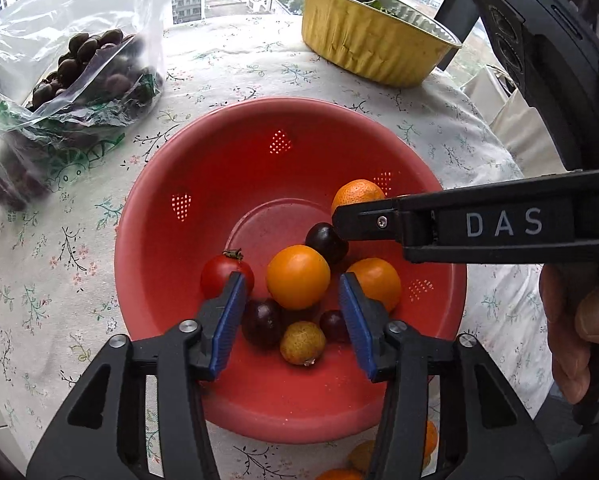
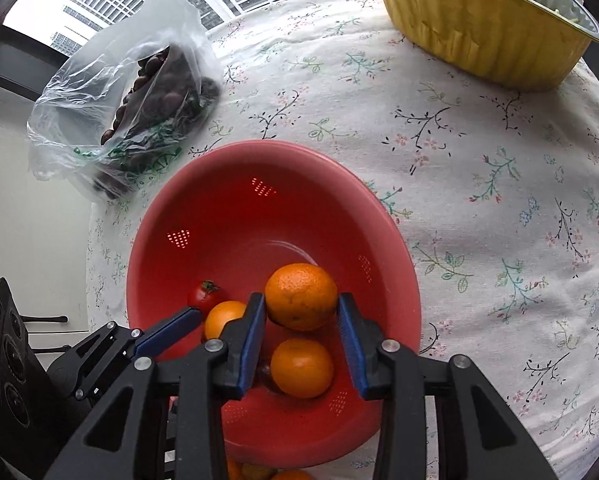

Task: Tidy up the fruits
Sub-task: 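Carry both mandarins into the red colander and open both grippers, then return both open grippers to the remaining fruits on the cloth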

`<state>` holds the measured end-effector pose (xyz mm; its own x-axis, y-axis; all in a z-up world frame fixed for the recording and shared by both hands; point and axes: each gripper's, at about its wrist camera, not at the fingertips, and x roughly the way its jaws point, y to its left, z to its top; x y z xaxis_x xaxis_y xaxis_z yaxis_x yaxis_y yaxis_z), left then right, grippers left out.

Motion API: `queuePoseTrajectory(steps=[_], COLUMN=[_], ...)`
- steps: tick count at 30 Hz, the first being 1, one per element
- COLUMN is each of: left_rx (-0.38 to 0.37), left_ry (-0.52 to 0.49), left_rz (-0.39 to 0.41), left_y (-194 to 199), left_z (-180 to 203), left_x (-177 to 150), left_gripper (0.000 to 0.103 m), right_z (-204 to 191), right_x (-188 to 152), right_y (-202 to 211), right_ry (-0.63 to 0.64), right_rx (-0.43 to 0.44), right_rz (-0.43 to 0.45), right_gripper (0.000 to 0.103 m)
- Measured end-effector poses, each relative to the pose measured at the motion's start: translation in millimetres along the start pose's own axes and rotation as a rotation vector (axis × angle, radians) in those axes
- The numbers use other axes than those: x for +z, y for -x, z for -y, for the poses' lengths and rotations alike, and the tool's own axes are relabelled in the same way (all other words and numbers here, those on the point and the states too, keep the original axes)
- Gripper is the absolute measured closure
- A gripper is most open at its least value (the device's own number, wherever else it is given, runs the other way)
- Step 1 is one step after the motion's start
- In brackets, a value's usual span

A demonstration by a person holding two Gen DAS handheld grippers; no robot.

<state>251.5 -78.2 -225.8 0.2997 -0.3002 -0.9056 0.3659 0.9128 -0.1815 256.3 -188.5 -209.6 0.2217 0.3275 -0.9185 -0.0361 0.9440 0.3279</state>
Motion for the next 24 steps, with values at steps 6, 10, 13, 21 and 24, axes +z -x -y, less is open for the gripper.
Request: queuePoseTrajectory(steps=[6, 10, 13, 21, 24], left_rx=[0.009, 0.016, 0.023, 0.021, 0.020], left_ry=[0.019, 0.030, 0.039, 0.064, 0.062], left_rz=[0.015, 0.038, 0.059, 0.090, 0.092], left_y=[8, 25, 40, 82, 93], left_z=[-2, -6, -7, -14, -14], left_x=[-3, -8, -15, -57, -85], left_gripper=[0.037, 0.031, 0.025, 0.010, 0.004], right_z=[-2, -4, -6, -6, -1], right_x=[-3, -8, -13, -35, -58], right_y=[3, 8, 14, 43, 61], right_ry=[0.013, 0.022, 0.025, 0.011, -0.002], right_rx=[-0.019, -0.026, -0.026, -0.034, -0.028], right_rz=[0.005, 0.012, 0.030, 0.097, 0.134], right_gripper=[0.062, 0.062, 0.058, 0.051, 0.049])
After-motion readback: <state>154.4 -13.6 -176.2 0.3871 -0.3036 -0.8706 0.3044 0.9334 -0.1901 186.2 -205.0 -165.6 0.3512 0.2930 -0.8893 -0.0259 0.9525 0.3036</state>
